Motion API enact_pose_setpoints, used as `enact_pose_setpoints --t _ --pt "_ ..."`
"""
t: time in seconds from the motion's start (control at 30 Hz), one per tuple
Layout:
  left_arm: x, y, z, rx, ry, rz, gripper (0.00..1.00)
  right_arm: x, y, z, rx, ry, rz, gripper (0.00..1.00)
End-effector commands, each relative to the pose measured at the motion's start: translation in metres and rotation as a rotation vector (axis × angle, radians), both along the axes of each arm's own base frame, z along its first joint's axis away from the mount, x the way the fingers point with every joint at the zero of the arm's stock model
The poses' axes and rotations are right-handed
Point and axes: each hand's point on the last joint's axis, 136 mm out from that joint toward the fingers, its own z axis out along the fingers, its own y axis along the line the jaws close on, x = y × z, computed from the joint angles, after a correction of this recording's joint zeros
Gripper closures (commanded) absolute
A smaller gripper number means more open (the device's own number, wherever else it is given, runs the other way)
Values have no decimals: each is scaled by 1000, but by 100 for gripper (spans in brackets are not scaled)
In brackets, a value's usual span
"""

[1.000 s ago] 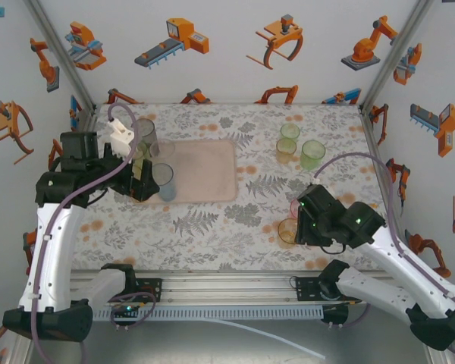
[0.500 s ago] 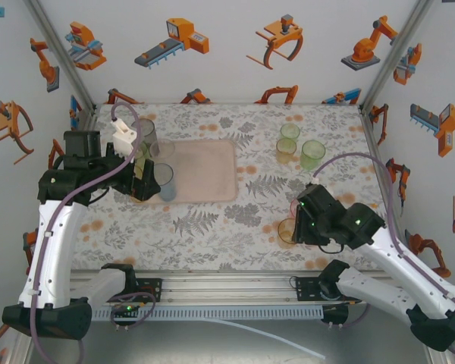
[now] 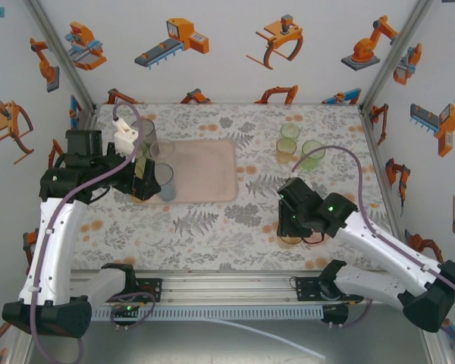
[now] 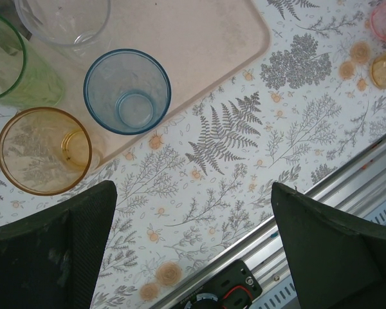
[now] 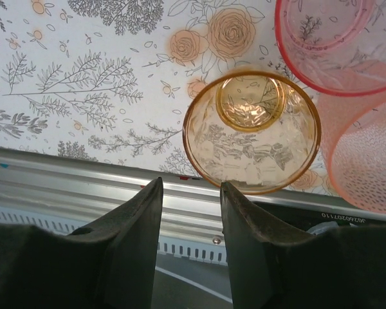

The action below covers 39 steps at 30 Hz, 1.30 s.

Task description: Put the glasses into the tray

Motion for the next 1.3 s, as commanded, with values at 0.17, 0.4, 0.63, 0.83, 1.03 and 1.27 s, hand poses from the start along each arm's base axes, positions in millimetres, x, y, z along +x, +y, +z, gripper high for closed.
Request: enact_pose_setpoints --t 0.17,0.4,0.63,0.83,1.03,1.27 --pt "-2 0 0 6 -24 -6 3 15 9 -13 -83 -37 33 59" --pt "-2 0 0 4 -25 -6 3 20 16 -23 -138 -47 47 61" --pt "-4 0 -1 5 -28 -6 3 21 22 -34 -191 -44 65 67" --pt "-4 1 -1 7 -31 -5 3 24 26 -38 -203 -48 68 74" --pt "-5 1 1 8 -39 -6 3 25 30 -40 -210 -45 79 85" --pt "-4 0 2 4 -40 -7 3 29 37 -35 -192 -65 85 93"
